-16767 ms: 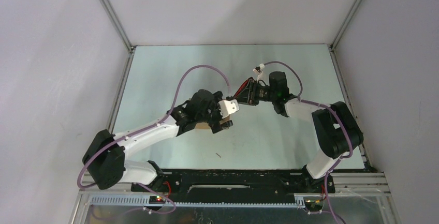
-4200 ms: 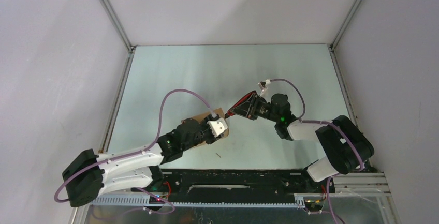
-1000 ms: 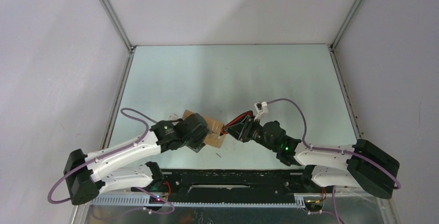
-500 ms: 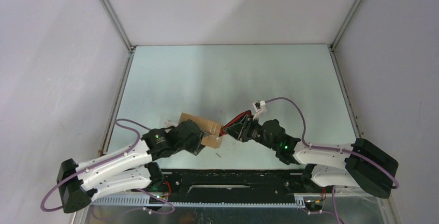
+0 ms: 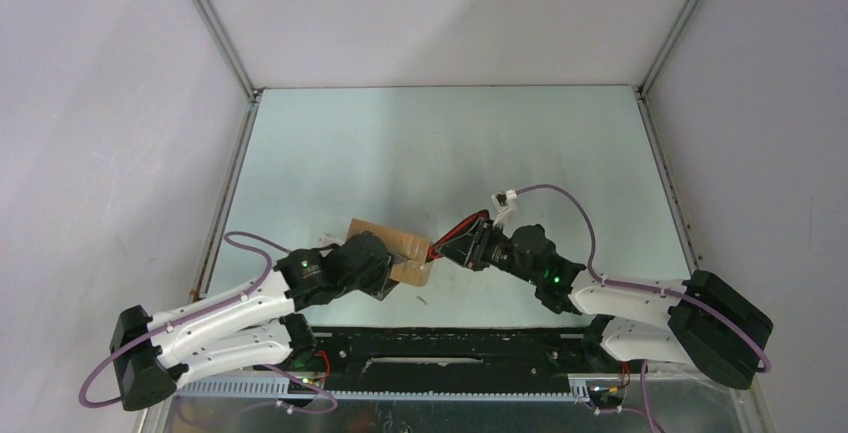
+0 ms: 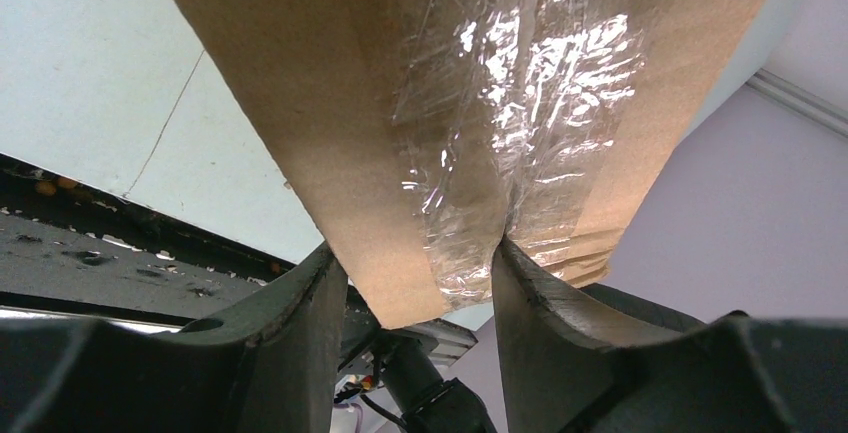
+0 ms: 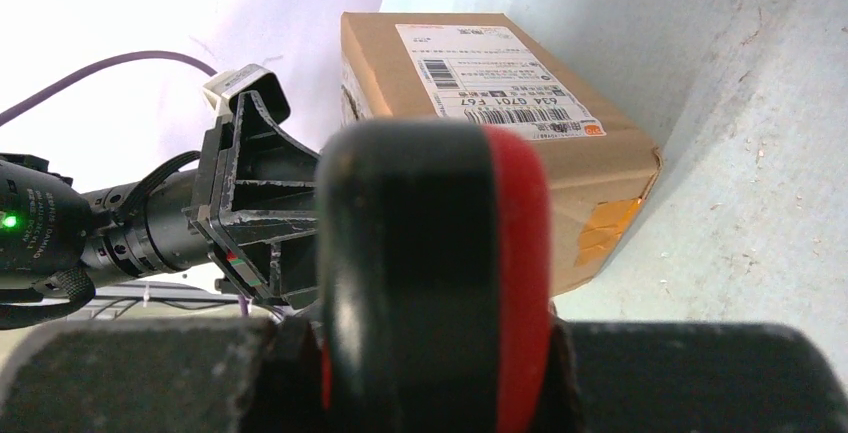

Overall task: Unpack the express box
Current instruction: Cut the express box at the center of the board.

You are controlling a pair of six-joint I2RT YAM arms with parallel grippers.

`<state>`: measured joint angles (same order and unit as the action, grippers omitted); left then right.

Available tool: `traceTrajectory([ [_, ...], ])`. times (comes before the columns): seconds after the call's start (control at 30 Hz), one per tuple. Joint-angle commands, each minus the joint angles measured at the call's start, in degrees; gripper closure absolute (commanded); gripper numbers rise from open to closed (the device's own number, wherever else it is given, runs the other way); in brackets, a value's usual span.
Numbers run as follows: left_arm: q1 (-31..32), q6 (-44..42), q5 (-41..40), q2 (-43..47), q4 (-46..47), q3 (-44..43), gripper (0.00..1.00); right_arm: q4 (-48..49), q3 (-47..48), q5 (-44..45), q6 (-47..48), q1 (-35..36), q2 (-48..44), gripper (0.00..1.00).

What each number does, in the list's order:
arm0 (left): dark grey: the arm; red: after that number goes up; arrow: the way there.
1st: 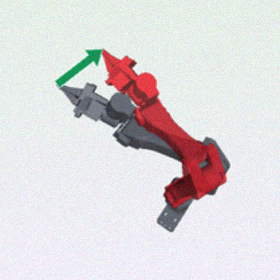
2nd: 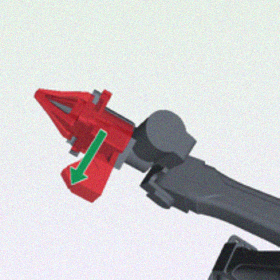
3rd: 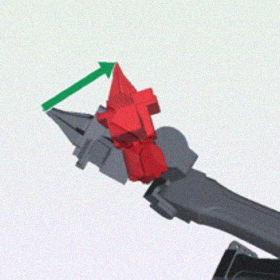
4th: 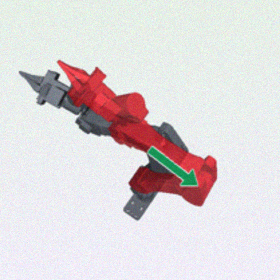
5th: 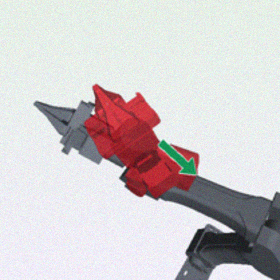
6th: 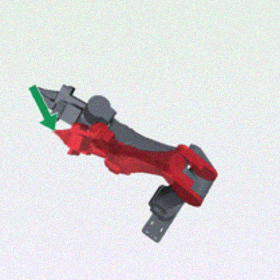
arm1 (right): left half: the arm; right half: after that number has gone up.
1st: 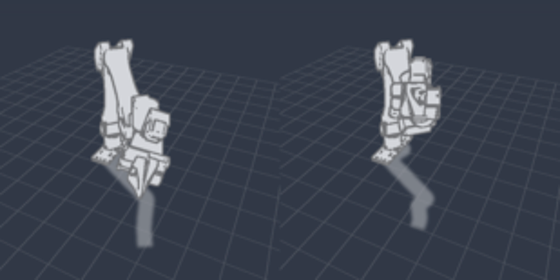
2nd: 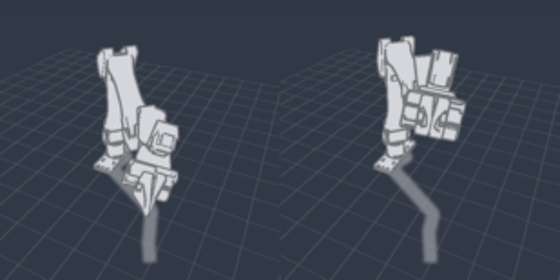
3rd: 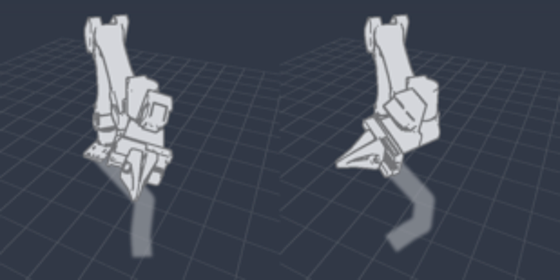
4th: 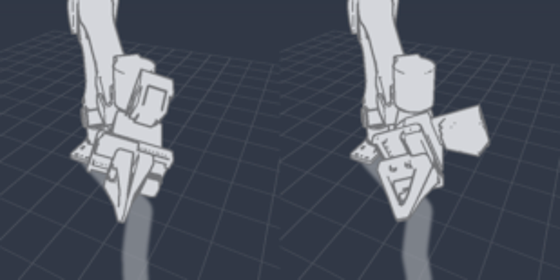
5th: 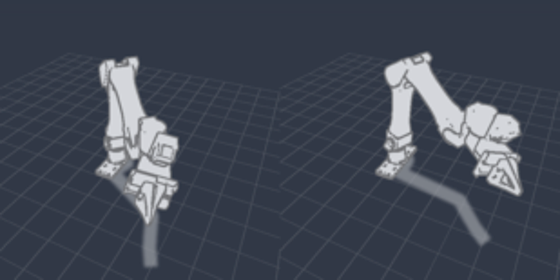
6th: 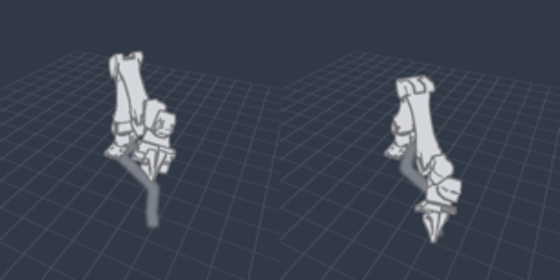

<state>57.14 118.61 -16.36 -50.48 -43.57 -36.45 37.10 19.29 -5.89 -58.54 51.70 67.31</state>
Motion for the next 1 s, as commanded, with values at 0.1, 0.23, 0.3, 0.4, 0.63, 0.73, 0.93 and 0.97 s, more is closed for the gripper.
traceTrajectory([
  [0.1, -0.37, 5.14, -8.39, 0.83, -4.97, 2.47, 1.0, -5.47, 1.11, -0.26, -1.5, 2.47, -1.69, 1.0],
  [0.23, -0.37, 6.76, -10.58, 0.32, -2.48, 1.57, 1.0, -5.3, 1.49, -0.06, -2.54, 5.09, -0.42, 1.0],
  [0.3, -0.37, 7.39, -10.96, -0.34, -1.82, 1.14, 1.0, -5.04, 1.5, -0.44, -2.51, 5.4, 0.27, 1.0],
  [0.4, -0.37, 8.72, -11.27, 0.57, 1.22, 2.33, 1.0, -5.01, 1.35, -0.92, -1.84, 5.7, 1.1, 1.0],
  [0.63, -0.22, 9.6, -10.98, -0.8, 5.73, 1.76, 1.0, -1.55, 1.27, -1.17, -3.28, 7.89, 4.33, 1.0],
  [0.73, -0.1, 10.35, -11.54, -1.4, 7.05, 1.56, 1.0, -1.45, 1.41, -1.5, -3.86, 7.95, 4.83, 1.0],
  [0.93, -0.17, 12.93, -14.48, 0.89, 4.2, 2.37, 1.0, -4.11, -0.43, -1.55, -3.78, 4.77, 2.12, 1.0],
  [0.97, -0.19, 13.28, -14.75, 1.59, 3.19, 2.68, 1.0, -4.14, -1.09, -2.23, -3.82, 3.05, 1.45, 1.0],
])
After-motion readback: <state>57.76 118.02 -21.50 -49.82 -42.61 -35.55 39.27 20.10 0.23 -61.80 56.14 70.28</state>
